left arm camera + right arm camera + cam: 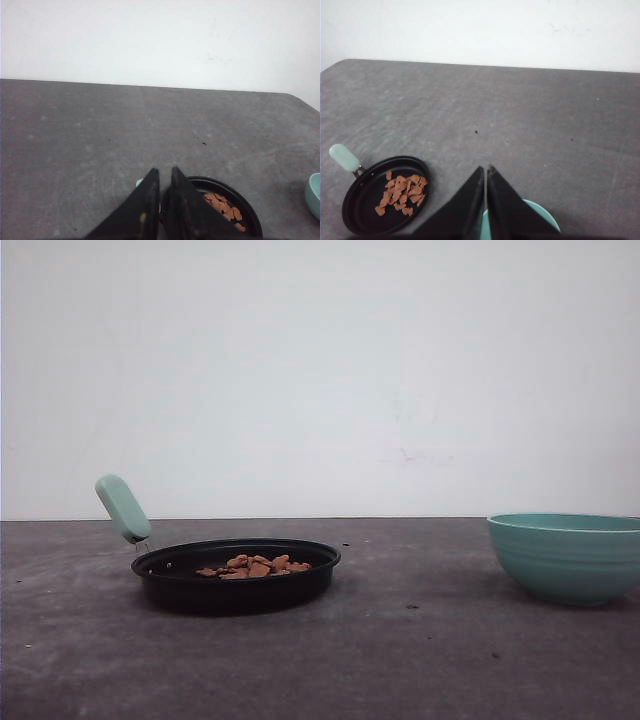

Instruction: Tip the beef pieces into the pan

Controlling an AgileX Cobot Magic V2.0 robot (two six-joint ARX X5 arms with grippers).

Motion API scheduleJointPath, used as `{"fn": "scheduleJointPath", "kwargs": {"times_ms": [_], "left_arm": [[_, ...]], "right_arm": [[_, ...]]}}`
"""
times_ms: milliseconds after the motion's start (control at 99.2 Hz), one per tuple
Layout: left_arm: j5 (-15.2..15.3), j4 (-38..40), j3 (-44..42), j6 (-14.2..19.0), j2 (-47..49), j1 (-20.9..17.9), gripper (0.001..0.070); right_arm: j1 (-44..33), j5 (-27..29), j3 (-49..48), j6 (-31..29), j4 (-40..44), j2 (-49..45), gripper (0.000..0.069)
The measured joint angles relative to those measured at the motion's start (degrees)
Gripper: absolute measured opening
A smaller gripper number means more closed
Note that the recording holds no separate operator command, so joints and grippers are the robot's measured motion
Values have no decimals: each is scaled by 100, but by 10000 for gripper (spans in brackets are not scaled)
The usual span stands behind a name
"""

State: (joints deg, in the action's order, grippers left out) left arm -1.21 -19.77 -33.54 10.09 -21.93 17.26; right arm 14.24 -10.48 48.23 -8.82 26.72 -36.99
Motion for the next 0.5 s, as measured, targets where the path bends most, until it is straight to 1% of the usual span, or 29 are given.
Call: {"fn": "scheduleJointPath", "kwargs": {"times_ms": [504], "left_arm": [[0,0,0,-2,0,0,14]], "right_arm": [[0,0,0,2,-39,0,5]]}}
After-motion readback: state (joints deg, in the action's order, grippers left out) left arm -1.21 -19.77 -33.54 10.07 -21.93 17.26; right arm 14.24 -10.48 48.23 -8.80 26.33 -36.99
